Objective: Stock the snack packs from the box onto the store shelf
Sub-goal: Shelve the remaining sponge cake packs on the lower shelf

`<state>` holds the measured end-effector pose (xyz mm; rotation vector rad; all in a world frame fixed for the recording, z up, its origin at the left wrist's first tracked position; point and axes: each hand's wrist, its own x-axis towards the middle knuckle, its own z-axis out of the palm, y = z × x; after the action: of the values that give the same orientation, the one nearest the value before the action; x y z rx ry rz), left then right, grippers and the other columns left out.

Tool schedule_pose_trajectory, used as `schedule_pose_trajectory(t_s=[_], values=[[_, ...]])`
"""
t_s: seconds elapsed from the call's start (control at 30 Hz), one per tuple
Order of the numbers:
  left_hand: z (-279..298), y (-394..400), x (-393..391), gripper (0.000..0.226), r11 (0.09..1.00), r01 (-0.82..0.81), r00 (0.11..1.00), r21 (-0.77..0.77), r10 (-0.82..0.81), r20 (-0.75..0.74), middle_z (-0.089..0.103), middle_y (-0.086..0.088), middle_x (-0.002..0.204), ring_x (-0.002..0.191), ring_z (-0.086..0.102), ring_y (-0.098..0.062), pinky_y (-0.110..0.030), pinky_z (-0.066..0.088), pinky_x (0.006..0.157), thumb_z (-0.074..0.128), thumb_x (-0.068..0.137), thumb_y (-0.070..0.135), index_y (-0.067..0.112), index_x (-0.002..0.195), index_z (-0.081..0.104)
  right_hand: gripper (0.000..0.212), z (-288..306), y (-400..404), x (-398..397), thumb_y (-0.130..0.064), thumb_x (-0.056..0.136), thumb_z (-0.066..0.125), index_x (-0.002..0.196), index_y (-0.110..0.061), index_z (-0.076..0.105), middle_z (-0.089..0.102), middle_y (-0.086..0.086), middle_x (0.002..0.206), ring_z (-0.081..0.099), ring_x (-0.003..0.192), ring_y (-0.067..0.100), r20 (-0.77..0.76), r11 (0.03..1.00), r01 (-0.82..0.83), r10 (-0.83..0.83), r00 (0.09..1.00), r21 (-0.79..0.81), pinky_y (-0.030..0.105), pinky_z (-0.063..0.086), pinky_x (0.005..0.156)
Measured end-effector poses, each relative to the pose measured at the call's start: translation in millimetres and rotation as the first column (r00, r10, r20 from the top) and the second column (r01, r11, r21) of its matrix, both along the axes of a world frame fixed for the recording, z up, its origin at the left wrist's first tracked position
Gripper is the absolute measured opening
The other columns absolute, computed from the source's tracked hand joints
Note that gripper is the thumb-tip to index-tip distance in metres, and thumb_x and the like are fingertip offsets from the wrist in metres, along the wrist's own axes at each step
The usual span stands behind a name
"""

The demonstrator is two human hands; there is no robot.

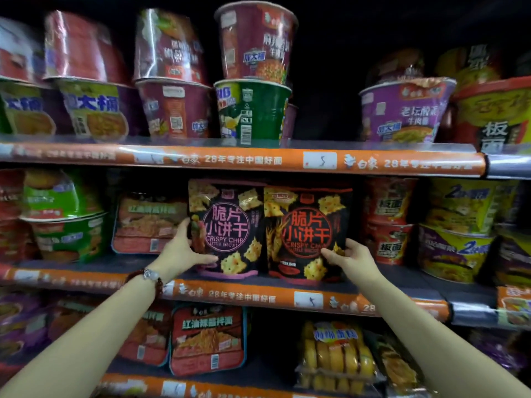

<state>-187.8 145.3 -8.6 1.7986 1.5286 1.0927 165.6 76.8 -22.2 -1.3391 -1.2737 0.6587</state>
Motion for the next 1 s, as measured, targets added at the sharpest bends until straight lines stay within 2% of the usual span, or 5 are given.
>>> schedule_pose_trajectory(t_s=[0.33,0.5,0.73,0.9,1.0], values=[[-21.7,7.1,-1.3,0.118,0.968,0.073,0.996,0.241,-0.06,-0.061,0.049,-0.011,0.136,0.117,0.054,-0.03,-0.043,0.049,0.094,0.086,0.064,0.032,0.029,0.15,0.005,0.031,1.2,-8.5,-24.3,-0.015,0.087,0.069,0.114,-0.015,0.055,0.067,-0.005,0.098,0.062,0.088,0.004,-0.042,1.0,-0.003,0.004,0.999,0.024,0.017,0.047,0.069],[-27.1,3.6,-2.2,0.114,0.949,0.064,0.998,0.31,-0.058,-0.029,0.05,-0.012,0.133,0.119,0.053,-0.03,-0.043,0.048,0.093,0.086,0.064,0.03,0.026,0.149,0.01,0.033,-2.4,-10.9,-28.1,-0.024,0.081,0.075,0.112,-0.016,0.064,0.074,0.003,0.1,0.069,0.097,0.019,-0.008,0.996,0.085,-0.085,0.996,0.039,0.039,0.055,0.089],[-24.9,-1.4,-6.2,0.114,0.958,0.068,0.997,0.28,-0.059,-0.041,0.049,-0.015,0.133,0.115,0.054,-0.031,-0.041,0.047,0.09,0.086,0.063,0.035,0.023,0.149,0.012,0.04,-1.2,-18.4,-31.0,-0.022,0.082,0.075,0.119,-0.013,0.061,0.071,0.002,0.105,0.067,0.099,0.017,0.0,0.996,0.087,-0.087,0.996,0.009,0.041,0.052,0.096],[-23.8,-3.2,-5.7,0.101,0.957,0.032,0.966,0.289,0.045,-0.254,0.06,-0.009,0.082,0.058,0.056,-0.018,-0.024,0.04,0.045,0.076,0.07,0.05,0.009,0.143,0.021,0.059,-2.8,-15.7,-29.6,-0.045,0.07,0.08,0.119,-0.018,0.06,0.07,0.002,0.112,0.065,0.106,0.022,0.067,0.986,0.169,-0.169,0.983,0.002,0.046,0.05,0.098],[-19.2,-9.6,-5.2,0.084,0.93,-0.028,0.881,0.366,0.196,-0.431,0.057,-0.009,0.074,0.051,0.051,-0.018,-0.025,0.034,0.037,0.07,0.072,0.057,-0.001,0.124,0.038,0.076,0.3,-21.0,-31.9,-0.054,0.068,0.078,0.126,-0.01,0.054,0.066,0.006,0.115,0.062,0.107,0.024,0.162,0.961,0.276,-0.272,0.949,-0.002,0.044,0.051,0.096]])
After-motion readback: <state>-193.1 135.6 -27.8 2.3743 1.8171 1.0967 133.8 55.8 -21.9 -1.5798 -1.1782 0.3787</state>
